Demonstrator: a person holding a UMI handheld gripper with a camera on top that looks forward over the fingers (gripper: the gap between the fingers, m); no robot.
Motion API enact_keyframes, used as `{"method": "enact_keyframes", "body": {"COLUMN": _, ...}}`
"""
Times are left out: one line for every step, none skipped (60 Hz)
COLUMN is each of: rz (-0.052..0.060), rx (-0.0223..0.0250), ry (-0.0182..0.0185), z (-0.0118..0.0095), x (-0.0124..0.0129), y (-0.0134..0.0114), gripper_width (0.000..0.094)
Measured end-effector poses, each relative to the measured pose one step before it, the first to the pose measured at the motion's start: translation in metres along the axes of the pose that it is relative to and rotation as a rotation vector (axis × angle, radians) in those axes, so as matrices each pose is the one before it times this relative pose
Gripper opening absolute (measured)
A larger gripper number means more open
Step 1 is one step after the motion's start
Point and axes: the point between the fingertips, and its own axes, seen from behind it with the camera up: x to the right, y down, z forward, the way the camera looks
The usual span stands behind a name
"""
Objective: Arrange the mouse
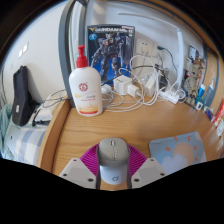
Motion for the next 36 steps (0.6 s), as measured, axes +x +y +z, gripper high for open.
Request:
{"method": "enact_keyframes", "body": {"rz": -0.0063, "rx": -0.00555, "ry": -0.00258, "z": -0.00003, "x": 0.00025, "y": 0.00008, "gripper_width": 0.0341}}
{"method": "enact_keyframes", "body": {"rz": -0.0045, "rx": -0.00253, "ry": -0.00313, "z": 0.00004, "x": -0.00007, "y": -0.00048, "gripper_width": 0.0327}}
{"method": "enact_keyframes", "body": {"rz": -0.0027, "rx": -0.00514, "ry": -0.00249, "z": -0.00008, "x": 0.00011, "y": -0.00003, "gripper_width": 0.0327}}
{"method": "enact_keyframes", "body": {"rz": -0.0023, "rx": -0.00125, "ry": -0.00195, "z": 0.00029, "x": 0.00007, "y": -0.00064, "gripper_width": 0.0328}}
{"method": "enact_keyframes", "body": {"rz": -0.0060, "rx": -0.00314, "ry": -0.00200, "z": 0.00033, "x": -0.00015, "y": -0.00004, "gripper_width": 0.0329}}
{"method": "enact_keyframes", "body": {"rz": -0.0040, "rx": -0.00252, "ry": -0.00205, "z": 0.00036, "x": 0.00025, "y": -0.00005, "gripper_width": 0.0327}}
{"method": "enact_keyframes", "body": {"rz": 0.0013, "rx": -0.00248, "ry": -0.00186, "z": 0.00010, "x": 0.00019, "y": -0.00031, "gripper_width": 0.0327}}
{"method": "enact_keyframes", "body": {"rz": 0.0000, "rx": -0.00161, "ry": -0.00171, "z": 0.00039, "x": -0.00008, "y": -0.00020, "gripper_width": 0.0326}}
{"method": "enact_keyframes", "body": {"rz": -0.0053, "rx": -0.00231, "ry": -0.00237, "z": 0.00017, "x": -0.00020, "y": -0.00054, "gripper_width": 0.0328}}
{"method": "enact_keyframes", "body": {"rz": -0.0059, "rx": -0.00180, "ry": -0.00341, "z": -0.00020, "x": -0.00053, "y": -0.00037, "gripper_width": 0.0326}}
{"method": "enact_keyframes", "body": {"rz": -0.0036, "rx": -0.00387, "ry": -0.00318, "z": -0.00049, "x": -0.00046, "y": 0.00021, "gripper_width": 0.0326}}
{"method": "enact_keyframes", "body": {"rz": -0.0024, "rx": -0.00675, "ry": -0.00215, "z": -0.00071, "x": -0.00021, "y": 0.00024, "gripper_width": 0.0327}}
{"method": "enact_keyframes", "body": {"rz": -0.0035, "rx": -0.00804, "ry": -0.00299, "z": -0.00159, "x": -0.00043, "y": 0.00026, "gripper_width": 0.0327}}
{"method": "enact_keyframes", "body": {"rz": -0.0076, "rx": -0.00593, "ry": -0.00508, "z": -0.00247, "x": -0.00093, "y": -0.00052, "gripper_width": 0.0325}}
{"method": "enact_keyframes", "body": {"rz": -0.0111, "rx": -0.00031, "ry": -0.00501, "z": -0.00289, "x": -0.00118, "y": -0.00194, "gripper_width": 0.0327}}
{"method": "enact_keyframes", "body": {"rz": -0.0105, "rx": 0.00042, "ry": -0.00496, "z": -0.00663, "x": -0.00104, "y": 0.00325, "gripper_width": 0.0328}}
{"method": "enact_keyframes", "body": {"rz": -0.0076, "rx": 0.00525, "ry": -0.00475, "z": -0.00592, "x": -0.00127, "y": -0.00364, "gripper_width": 0.0327}}
{"method": "enact_keyframes", "body": {"rz": -0.0068, "rx": 0.00830, "ry": -0.00527, "z": -0.00595, "x": -0.00062, "y": -0.00493, "gripper_width": 0.0327}}
{"method": "enact_keyframes", "body": {"rz": -0.0060, "rx": 0.01112, "ry": -0.00549, "z": -0.00709, "x": -0.00027, "y": -0.00615, "gripper_width": 0.0327}}
{"method": "enact_keyframes", "body": {"rz": -0.0044, "rx": 0.01316, "ry": -0.00302, "z": -0.00790, "x": 0.00065, "y": -0.00760, "gripper_width": 0.0326}}
{"method": "enact_keyframes", "body": {"rz": -0.0022, "rx": 0.01313, "ry": -0.00059, "z": -0.01026, "x": 0.00216, "y": -0.00826, "gripper_width": 0.0327}}
{"method": "enact_keyframes", "body": {"rz": -0.0008, "rx": 0.01468, "ry": 0.00219, "z": -0.00945, "x": 0.00352, "y": -0.00869, "gripper_width": 0.0328}}
{"method": "enact_keyframes", "body": {"rz": 0.0009, "rx": 0.01584, "ry": 0.00360, "z": -0.00942, "x": 0.00393, "y": -0.00978, "gripper_width": 0.0328}}
{"method": "enact_keyframes", "body": {"rz": 0.0020, "rx": 0.01660, "ry": -0.00006, "z": 0.00954, "x": 0.00256, "y": -0.00758, "gripper_width": 0.0327}}
{"method": "enact_keyframes", "body": {"rz": -0.0001, "rx": 0.01402, "ry": 0.00161, "z": -0.01105, "x": 0.01057, "y": -0.02312, "gripper_width": 0.0328}}
{"method": "enact_keyframes", "body": {"rz": 0.0110, "rx": 0.02171, "ry": -0.00256, "z": -0.01246, "x": -0.00079, "y": 0.01145, "gripper_width": 0.0328}}
{"method": "enact_keyframes", "body": {"rz": 0.0058, "rx": 0.01796, "ry": 0.00302, "z": -0.00926, "x": 0.00553, "y": -0.00992, "gripper_width": 0.0327}}
{"method": "enact_keyframes", "body": {"rz": 0.0027, "rx": 0.01770, "ry": 0.00280, "z": -0.00945, "x": 0.00608, "y": -0.00987, "gripper_width": 0.0327}}
{"method": "enact_keyframes", "body": {"rz": -0.0003, "rx": 0.01631, "ry": 0.00373, "z": -0.00877, "x": 0.00652, "y": -0.00990, "gripper_width": 0.0326}}
{"method": "enact_keyframes", "body": {"rz": -0.0027, "rx": 0.01492, "ry": 0.00561, "z": -0.00840, "x": 0.00715, "y": -0.00903, "gripper_width": 0.0326}}
{"method": "enact_keyframes", "body": {"rz": -0.0042, "rx": 0.01311, "ry": 0.00640, "z": -0.00796, "x": 0.00827, "y": -0.00857, "gripper_width": 0.0327}}
{"method": "enact_keyframes", "body": {"rz": -0.0044, "rx": 0.01119, "ry": 0.00680, "z": -0.00756, "x": 0.00871, "y": -0.00819, "gripper_width": 0.0327}}
{"method": "enact_keyframes", "body": {"rz": -0.0034, "rx": 0.00969, "ry": 0.00627, "z": -0.00755, "x": 0.00905, "y": -0.00725, "gripper_width": 0.0326}}
{"method": "enact_keyframes", "body": {"rz": -0.0047, "rx": 0.00893, "ry": 0.00708, "z": 0.00378, "x": 0.00582, "y": -0.00834, "gripper_width": 0.0327}}
{"method": "enact_keyframes", "body": {"rz": 0.0005, "rx": 0.01125, "ry": -0.00021, "z": -0.00266, "x": 0.00900, "y": 0.00150, "gripper_width": 0.0326}}
{"method": "enact_keyframes", "body": {"rz": -0.0009, "rx": 0.01036, "ry": 0.00609, "z": -0.00655, "x": 0.01039, "y": -0.00511, "gripper_width": 0.0328}}
